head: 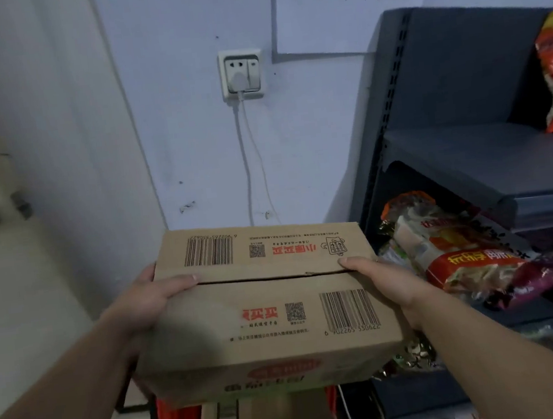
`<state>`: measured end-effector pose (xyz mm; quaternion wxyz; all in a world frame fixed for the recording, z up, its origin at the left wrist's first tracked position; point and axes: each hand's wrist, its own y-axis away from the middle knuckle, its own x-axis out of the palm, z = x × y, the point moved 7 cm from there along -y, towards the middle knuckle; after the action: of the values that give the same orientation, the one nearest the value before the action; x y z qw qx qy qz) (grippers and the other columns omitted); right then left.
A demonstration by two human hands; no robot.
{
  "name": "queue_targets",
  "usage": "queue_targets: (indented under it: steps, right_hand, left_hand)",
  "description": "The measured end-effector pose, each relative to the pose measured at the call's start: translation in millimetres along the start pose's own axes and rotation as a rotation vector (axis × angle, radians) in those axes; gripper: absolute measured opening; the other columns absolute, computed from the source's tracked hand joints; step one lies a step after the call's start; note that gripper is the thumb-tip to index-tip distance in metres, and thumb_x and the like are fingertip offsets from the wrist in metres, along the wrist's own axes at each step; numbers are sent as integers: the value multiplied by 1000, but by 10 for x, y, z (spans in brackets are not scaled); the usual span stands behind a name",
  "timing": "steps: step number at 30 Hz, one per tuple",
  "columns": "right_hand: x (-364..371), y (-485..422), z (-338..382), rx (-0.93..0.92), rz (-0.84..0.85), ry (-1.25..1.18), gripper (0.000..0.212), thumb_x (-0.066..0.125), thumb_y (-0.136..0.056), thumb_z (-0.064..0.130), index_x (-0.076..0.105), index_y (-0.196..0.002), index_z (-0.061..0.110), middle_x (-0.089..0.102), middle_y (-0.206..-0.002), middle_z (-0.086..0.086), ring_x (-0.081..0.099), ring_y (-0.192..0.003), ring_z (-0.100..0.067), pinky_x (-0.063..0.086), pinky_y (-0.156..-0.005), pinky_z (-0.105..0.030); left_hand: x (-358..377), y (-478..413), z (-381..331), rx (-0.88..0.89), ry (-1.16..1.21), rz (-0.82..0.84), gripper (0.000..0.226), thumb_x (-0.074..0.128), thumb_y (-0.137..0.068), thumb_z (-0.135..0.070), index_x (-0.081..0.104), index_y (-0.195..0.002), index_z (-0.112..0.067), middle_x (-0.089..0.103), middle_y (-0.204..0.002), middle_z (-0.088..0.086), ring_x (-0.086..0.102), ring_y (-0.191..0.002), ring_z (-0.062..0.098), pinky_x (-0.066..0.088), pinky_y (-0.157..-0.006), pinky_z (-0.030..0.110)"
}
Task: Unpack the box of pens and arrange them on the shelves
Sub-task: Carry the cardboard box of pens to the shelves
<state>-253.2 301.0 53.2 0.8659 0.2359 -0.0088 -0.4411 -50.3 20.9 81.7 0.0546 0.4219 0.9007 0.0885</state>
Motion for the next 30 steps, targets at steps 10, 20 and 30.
queue_targets:
  steps: [10,20,30]
  right_hand:
    - [341,599,172,-64,324,71,38,66,-84,44,68,-111,16,75,-95,-14,72,-74,-29,57,-58,-34]
    - [2223,2002,-32,-116,798,307,38,64,-86,45,68,-113,19,74,-98,-16,71,-80,-31,59,-73,-45]
    - [3991,5109,-933,-181,1323,545,31,60,-89,43,68,-107,18,75,-91,-16,71,-69,-29,58,-67,-38]
  left_hand:
    - [-265,1641,88,5,125,-228,52,70,-69,-19,60,-119,-12,70,-110,15,68,-96,36,58,-73,41]
    - [-1326,4425,668,-23,252,-810,34,67,-84,-10,56,-116,-13,70,-101,13,72,-75,25,57,-57,32]
    - [-1574,8372,1412,-6,429,-1343,55,73,-77,-10,51,-126,-18,70,-108,16,69,-90,35,58,-70,44]
